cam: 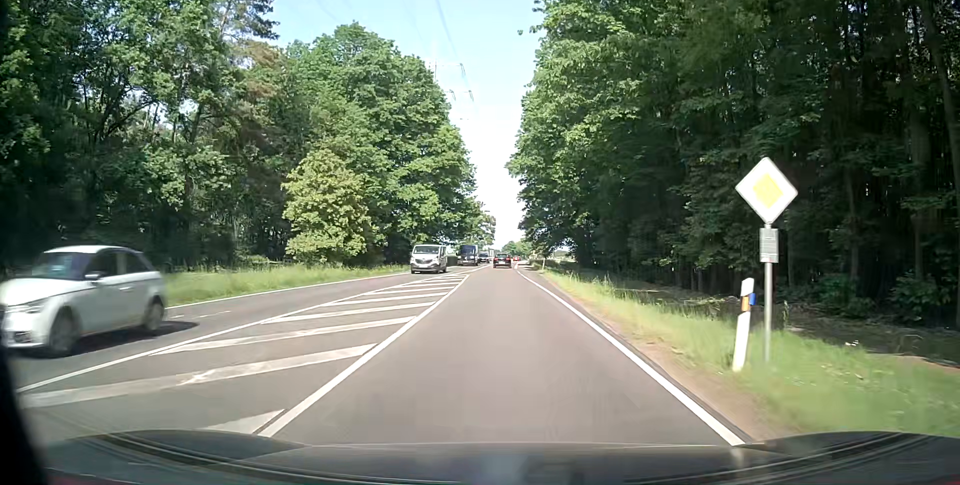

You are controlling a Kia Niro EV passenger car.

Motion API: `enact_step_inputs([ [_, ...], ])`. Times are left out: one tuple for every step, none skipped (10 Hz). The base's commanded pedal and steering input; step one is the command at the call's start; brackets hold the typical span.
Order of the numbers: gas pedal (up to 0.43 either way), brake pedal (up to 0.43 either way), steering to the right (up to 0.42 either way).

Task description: Follow the waypoints while adhering to traffic rules and regulations

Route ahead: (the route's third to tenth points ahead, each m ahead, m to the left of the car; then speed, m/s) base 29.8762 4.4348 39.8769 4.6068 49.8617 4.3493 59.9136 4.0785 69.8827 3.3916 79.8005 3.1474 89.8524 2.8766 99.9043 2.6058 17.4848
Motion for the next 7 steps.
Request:
enact_step_inputs([
  [0.039, 0.030, 0.001],
  [0.039, 0.030, 0.000],
  [0.039, 0.030, 0.001],
  [0.039, 0.030, 0.000],
  [0.039, 0.030, 0.000],
  [0.039, 0.030, 0.000],
  [0.047, 0.030, 0.001],
])
